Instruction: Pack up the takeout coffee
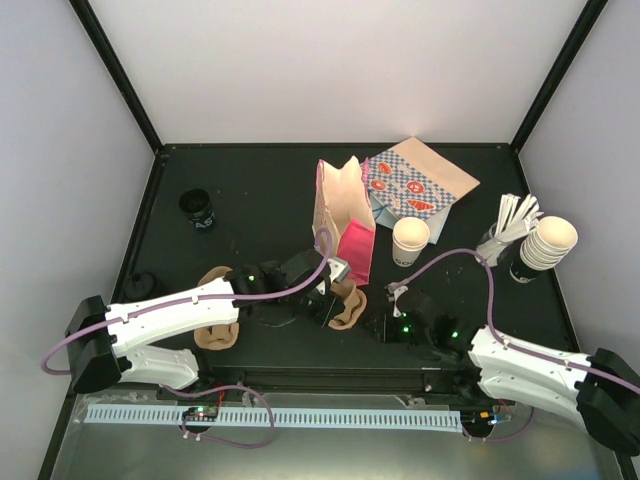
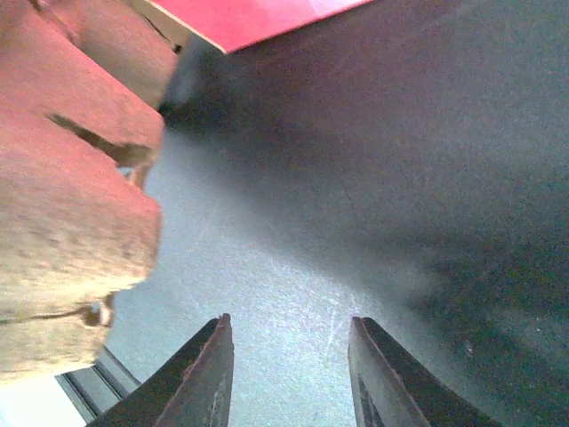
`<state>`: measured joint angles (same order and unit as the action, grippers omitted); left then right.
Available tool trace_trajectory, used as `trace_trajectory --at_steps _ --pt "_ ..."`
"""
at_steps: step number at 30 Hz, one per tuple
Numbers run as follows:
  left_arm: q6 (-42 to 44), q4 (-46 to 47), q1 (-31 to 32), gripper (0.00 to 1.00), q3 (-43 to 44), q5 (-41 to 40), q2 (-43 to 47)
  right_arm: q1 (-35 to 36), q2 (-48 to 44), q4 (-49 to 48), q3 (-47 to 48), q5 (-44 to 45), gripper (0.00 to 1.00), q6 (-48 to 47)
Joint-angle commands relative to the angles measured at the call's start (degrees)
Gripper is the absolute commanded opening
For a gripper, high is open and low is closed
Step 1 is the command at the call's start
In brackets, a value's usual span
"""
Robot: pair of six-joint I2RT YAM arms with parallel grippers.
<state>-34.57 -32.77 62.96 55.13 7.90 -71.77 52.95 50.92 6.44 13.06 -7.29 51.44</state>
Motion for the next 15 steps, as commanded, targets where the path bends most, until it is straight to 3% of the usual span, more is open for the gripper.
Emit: trace_trajectory --at_steps 1,15 --pt "-0.1 0.2 -0.5 0.03 1.8 0.3 -0.6 -0.3 -3.3 1.8 2.0 2.7 0.40 -1.7" --pt "-0.1 0.7 -0.4 0.03 1.6 1.0 -1.3 -0.3 -8.0 2.5 4.4 2.2 0.43 -4.0"
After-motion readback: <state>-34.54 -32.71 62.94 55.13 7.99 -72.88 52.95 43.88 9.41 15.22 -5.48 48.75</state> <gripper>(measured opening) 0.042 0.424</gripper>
